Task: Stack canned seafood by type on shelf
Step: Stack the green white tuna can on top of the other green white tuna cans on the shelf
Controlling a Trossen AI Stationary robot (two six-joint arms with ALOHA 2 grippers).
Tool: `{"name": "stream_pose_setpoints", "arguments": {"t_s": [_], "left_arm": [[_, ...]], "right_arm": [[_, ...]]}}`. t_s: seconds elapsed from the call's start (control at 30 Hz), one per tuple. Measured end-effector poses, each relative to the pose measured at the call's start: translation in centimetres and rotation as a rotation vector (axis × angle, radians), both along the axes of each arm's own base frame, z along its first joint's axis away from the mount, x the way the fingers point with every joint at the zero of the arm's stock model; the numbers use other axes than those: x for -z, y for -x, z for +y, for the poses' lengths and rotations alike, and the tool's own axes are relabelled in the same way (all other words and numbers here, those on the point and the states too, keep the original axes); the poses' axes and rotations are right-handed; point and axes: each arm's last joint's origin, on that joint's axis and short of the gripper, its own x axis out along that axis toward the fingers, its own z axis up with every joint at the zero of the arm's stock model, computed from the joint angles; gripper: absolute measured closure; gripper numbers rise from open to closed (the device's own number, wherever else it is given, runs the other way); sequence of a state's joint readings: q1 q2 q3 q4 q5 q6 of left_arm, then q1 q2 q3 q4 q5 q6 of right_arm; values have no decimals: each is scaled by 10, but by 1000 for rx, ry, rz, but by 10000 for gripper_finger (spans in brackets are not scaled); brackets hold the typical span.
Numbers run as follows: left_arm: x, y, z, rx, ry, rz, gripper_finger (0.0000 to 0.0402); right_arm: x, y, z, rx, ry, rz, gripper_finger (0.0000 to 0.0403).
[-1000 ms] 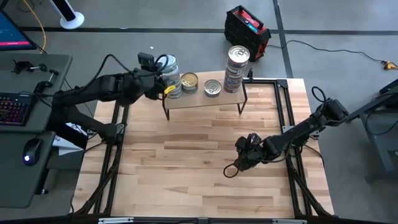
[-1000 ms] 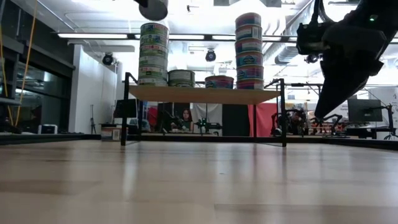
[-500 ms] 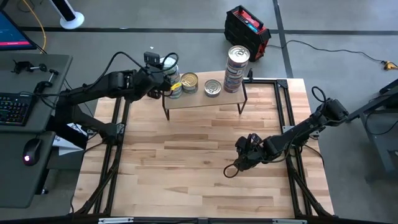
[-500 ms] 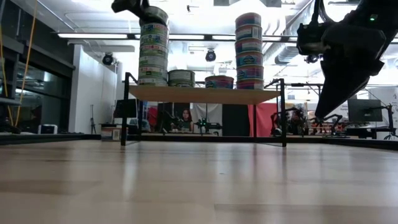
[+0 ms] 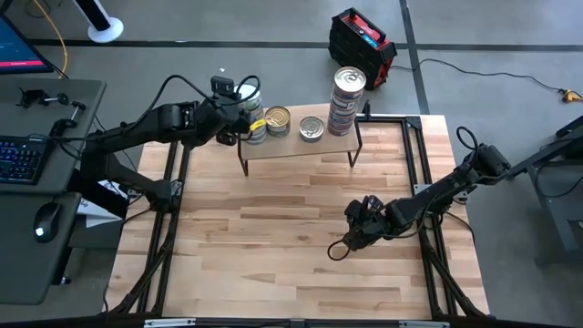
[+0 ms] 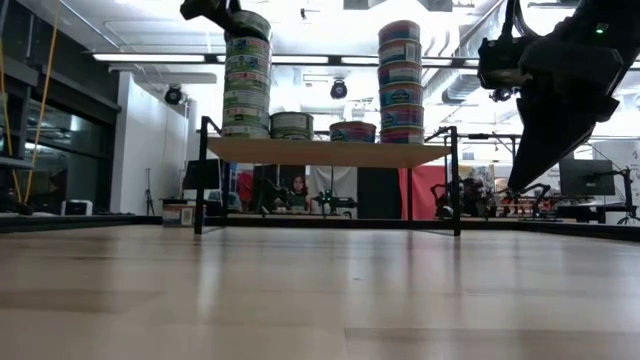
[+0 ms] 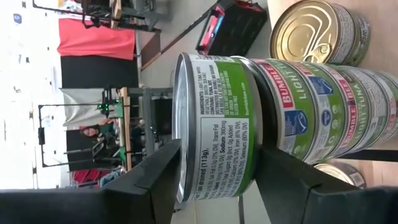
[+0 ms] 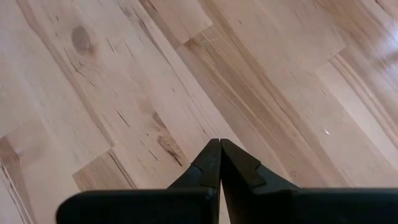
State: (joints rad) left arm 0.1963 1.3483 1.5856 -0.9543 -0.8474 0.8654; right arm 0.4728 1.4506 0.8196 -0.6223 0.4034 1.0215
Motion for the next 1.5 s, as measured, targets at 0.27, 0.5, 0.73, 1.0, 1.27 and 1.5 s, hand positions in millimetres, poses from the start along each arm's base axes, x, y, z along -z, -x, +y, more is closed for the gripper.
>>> {"name": "stream_pose_setpoints", "arguments": {"t_s": [0.27, 0.5, 0.73, 1.0, 1.27, 1.5], "left_arm": [[-2, 4, 0, 1, 75, -40, 217], [0, 8, 6, -37, 133, -75, 217], [-5, 8, 5, 4, 164, -93, 217], [-7, 7, 5, 15, 161, -102, 217], [-8, 7, 5, 3, 160, -132, 217], [-8, 7, 5, 3, 144, -110, 217]], "right_arm": [[0, 0, 0, 0, 2, 2, 403], [0, 0, 0, 1, 1, 1, 403], [0, 0, 0, 16, -6, -3, 403], [0, 0, 0, 17, -3, -4, 403], [0, 0, 0, 28, -9, -7, 403], [0, 0, 0, 33, -13, -9, 403]]}}
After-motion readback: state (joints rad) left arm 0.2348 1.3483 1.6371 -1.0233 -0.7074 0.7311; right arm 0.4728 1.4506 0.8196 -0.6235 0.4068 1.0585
